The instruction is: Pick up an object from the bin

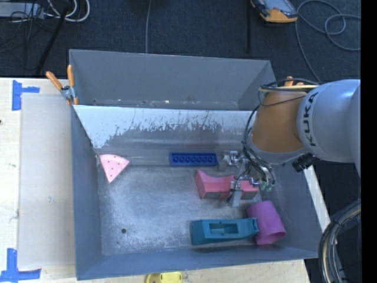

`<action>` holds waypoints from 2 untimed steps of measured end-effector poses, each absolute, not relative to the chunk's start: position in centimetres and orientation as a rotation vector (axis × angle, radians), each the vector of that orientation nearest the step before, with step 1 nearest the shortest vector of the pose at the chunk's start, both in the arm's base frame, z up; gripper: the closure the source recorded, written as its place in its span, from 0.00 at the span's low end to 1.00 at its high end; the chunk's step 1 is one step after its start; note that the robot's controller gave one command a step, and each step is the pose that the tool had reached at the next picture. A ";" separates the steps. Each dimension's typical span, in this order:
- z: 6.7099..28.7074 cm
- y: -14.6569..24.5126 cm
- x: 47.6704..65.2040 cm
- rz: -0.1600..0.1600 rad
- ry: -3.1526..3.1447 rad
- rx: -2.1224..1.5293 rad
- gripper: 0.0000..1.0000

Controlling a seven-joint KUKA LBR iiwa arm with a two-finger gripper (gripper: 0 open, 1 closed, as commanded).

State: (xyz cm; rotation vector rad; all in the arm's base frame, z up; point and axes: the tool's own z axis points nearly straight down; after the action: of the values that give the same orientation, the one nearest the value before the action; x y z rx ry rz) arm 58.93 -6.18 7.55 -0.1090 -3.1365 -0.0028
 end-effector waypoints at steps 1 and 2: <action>7.1 -8.2 58.4 -0.007 -3.135 0.235 1.00; 7.1 -8.2 58.4 -0.006 -3.135 0.236 1.00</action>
Offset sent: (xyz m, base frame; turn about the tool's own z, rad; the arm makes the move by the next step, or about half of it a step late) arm 0.0000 0.0000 0.0000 0.0000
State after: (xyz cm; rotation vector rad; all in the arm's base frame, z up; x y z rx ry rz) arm 58.35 -8.16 7.08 0.2358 -3.1353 -0.0064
